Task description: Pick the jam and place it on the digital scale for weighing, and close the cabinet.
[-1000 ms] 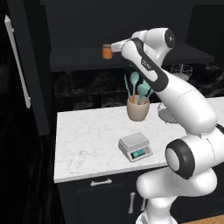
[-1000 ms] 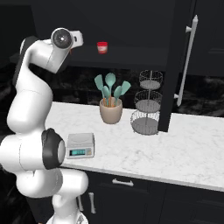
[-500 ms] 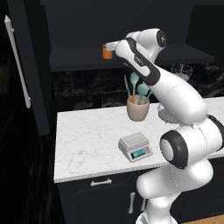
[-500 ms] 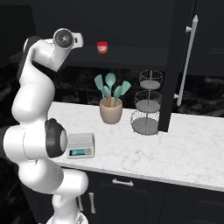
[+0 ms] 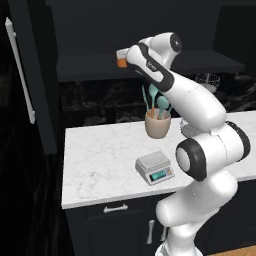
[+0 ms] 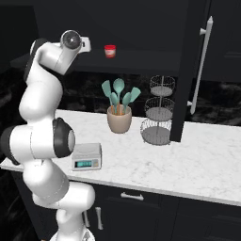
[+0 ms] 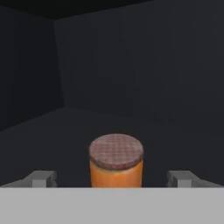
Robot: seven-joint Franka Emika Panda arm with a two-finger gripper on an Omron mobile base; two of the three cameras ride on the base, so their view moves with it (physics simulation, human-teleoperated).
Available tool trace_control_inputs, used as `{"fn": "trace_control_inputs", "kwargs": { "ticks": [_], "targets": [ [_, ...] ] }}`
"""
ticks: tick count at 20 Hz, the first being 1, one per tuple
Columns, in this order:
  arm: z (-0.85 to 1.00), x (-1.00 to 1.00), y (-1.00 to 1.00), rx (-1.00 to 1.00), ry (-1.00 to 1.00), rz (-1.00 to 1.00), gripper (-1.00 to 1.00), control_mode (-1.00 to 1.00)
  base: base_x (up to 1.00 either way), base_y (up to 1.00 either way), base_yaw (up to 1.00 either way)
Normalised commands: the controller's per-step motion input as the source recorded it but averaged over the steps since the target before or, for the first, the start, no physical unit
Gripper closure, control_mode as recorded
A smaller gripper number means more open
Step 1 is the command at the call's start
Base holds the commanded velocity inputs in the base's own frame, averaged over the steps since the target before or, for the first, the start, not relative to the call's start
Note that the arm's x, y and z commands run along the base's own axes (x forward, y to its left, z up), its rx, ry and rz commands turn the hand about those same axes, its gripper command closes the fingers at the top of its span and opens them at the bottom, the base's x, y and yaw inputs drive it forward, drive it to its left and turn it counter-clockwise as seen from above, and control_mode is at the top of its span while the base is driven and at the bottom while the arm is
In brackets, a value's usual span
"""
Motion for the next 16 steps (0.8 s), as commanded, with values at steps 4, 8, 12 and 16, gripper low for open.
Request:
{"fn": "trace_control_inputs", "kwargs": {
  "ticks": [4,8,12,16],
  "targets": [
    [-0.08,0.32,0.01,0.00,0.05,0.00,-1.00,-1.00,0.00,0.00,0.00],
    [-0.22,0.21,0.20,-0.01,0.01,-0.01,-1.00,-1.00,0.00,0.00,0.00],
    [-0.20,0.06,0.34,-0.03,0.00,-0.01,1.00,-1.00,0.00,0.00,0.00],
    [-0.12,0.12,0.18,-0.01,0.04,-0.01,1.00,-1.00,0.00,0.00,0.00]
  ]
}}
